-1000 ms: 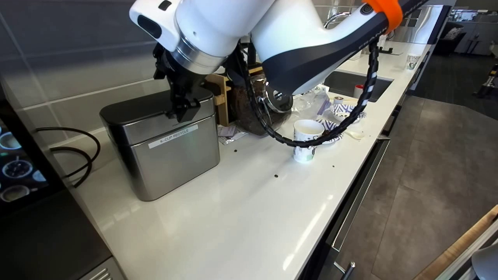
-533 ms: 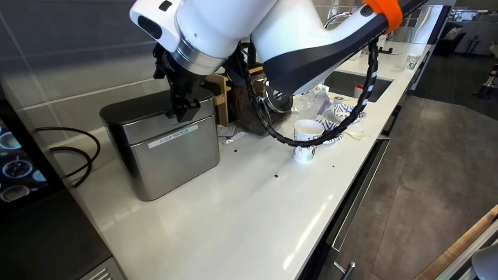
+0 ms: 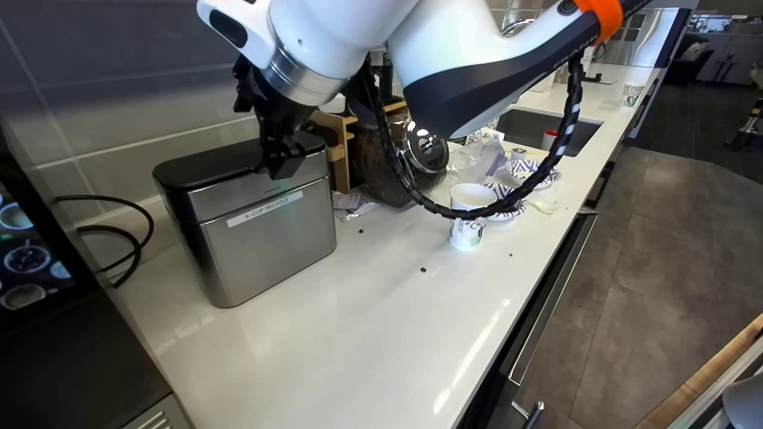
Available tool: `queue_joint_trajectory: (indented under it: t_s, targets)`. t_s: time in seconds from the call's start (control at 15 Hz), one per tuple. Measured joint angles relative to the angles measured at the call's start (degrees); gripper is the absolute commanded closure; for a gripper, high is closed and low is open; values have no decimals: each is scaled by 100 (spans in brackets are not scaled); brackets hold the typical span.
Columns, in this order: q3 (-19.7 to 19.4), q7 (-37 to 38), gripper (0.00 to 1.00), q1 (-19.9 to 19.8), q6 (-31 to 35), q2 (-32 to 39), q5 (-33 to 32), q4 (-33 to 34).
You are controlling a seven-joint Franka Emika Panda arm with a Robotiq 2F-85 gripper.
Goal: Open the lid on the bin
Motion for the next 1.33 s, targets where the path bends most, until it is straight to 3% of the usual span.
queue_joint_trajectory:
  t_s: [0.73,1.33]
  targets:
    - [-159,36,0,-1,0,-170,-79,42]
    - [-283,368,0,7,0,-54,-590,462]
